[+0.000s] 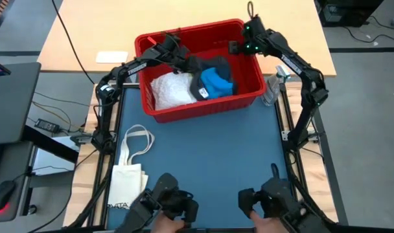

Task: Fold Laundry from Bin
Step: Put the stacked folded shorts into the laundry bin, then move the bin to the other table, then return to Home Position

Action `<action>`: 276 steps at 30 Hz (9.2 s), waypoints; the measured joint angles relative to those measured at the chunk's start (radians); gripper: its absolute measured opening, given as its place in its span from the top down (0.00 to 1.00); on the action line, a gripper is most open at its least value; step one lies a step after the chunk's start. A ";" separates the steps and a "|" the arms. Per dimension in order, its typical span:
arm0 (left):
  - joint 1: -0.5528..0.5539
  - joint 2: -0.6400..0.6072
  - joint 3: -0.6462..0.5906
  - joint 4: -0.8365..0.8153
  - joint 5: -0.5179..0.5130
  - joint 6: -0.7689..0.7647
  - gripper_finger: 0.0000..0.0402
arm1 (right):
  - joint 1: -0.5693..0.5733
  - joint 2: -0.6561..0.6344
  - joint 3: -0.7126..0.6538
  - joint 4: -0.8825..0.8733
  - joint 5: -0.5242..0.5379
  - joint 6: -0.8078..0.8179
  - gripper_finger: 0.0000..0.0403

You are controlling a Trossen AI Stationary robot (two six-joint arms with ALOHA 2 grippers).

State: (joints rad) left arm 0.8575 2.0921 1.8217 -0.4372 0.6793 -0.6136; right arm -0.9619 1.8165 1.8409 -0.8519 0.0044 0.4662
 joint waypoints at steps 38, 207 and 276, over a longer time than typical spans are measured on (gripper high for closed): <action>-0.721 -0.357 -0.338 -0.122 -0.573 0.448 0.96 | 0.368 -0.516 -0.148 -0.234 -0.181 -0.233 0.41; -0.821 -2.059 -1.694 0.345 -0.772 0.399 0.99 | 0.940 -1.556 -1.786 1.225 -0.128 -0.171 1.00; -0.822 -2.079 -1.814 0.485 -0.824 0.468 0.99 | 0.977 -1.806 -1.835 1.044 -0.174 -0.154 0.88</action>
State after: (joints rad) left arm 0.0357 0.0128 0.0074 0.0483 -0.1452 -0.1459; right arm 0.0147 0.0109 0.0063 0.1925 -0.1696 0.3119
